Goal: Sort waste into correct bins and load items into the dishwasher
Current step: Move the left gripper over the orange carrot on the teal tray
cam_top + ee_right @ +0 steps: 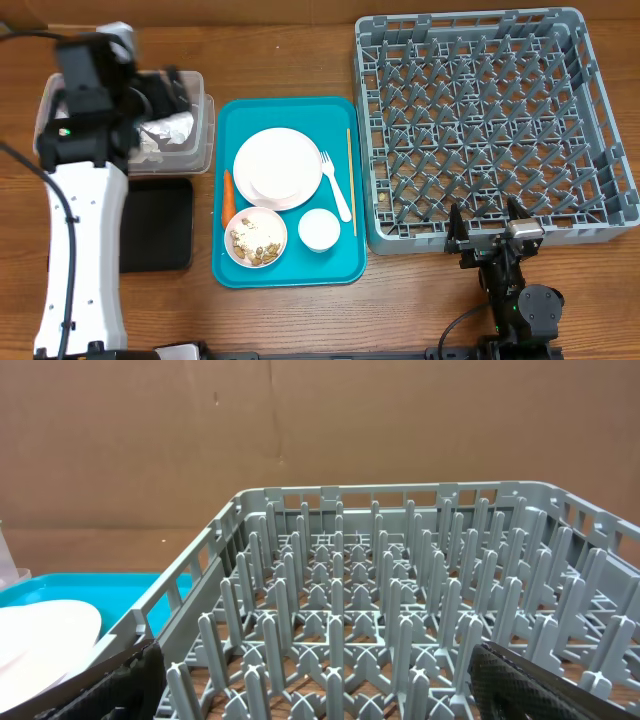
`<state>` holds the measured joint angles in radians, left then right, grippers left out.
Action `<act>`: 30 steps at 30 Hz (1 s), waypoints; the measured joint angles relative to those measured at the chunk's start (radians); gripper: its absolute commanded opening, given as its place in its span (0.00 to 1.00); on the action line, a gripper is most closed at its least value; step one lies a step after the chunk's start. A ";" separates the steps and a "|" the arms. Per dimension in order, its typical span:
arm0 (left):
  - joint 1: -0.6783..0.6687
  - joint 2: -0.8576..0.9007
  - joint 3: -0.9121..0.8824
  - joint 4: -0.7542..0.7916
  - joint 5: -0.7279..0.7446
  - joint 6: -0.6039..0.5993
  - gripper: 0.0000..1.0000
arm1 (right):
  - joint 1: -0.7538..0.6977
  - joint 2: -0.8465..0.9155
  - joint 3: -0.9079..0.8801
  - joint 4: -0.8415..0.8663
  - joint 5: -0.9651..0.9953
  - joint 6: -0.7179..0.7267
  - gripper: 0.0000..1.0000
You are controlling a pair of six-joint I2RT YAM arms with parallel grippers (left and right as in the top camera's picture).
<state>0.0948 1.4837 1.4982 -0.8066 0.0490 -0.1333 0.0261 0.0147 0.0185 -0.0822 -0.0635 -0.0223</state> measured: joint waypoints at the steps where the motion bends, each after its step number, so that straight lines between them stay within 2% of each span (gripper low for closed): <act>1: -0.024 0.000 0.000 -0.047 0.021 -0.001 1.00 | 0.000 0.000 0.000 0.000 0.000 0.000 1.00; 5: -0.086 0.021 -0.002 -0.205 0.069 -0.007 1.00 | 0.000 0.000 0.000 0.000 0.000 0.000 1.00; 6: -0.099 0.026 -0.002 -0.240 0.076 -0.008 0.94 | 0.000 0.000 0.000 0.000 0.000 0.000 1.00; 7: -0.113 0.032 -0.002 -0.279 0.083 -0.008 0.67 | 0.000 0.000 0.000 0.000 0.000 0.000 1.00; 8: -0.124 0.035 -0.003 -0.311 0.087 -0.010 0.56 | 0.000 0.000 0.000 0.000 0.000 0.000 1.00; 9: -0.134 0.039 -0.003 -0.341 0.091 -0.006 0.53 | 0.000 0.000 0.000 0.000 0.000 0.000 1.00; 12: -0.154 0.045 -0.003 -0.423 0.094 -0.002 0.57 | 0.000 0.000 0.000 0.000 0.000 0.000 1.00; 16: -0.154 0.045 -0.004 -0.483 0.086 -0.011 0.57 | 0.000 0.000 0.000 0.000 0.000 0.000 1.00; 23: -0.154 0.045 -0.027 -0.510 0.064 -0.097 0.48 | 0.000 0.000 0.000 0.000 0.000 0.000 1.00; 30: -0.154 0.045 -0.147 -0.454 0.068 -0.178 0.42 | 0.000 0.000 0.000 0.000 0.000 0.000 1.00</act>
<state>-0.0593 1.5288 1.3514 -1.2606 0.1173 -0.3115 0.0265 0.0147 0.0185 -0.0826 -0.0631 -0.0223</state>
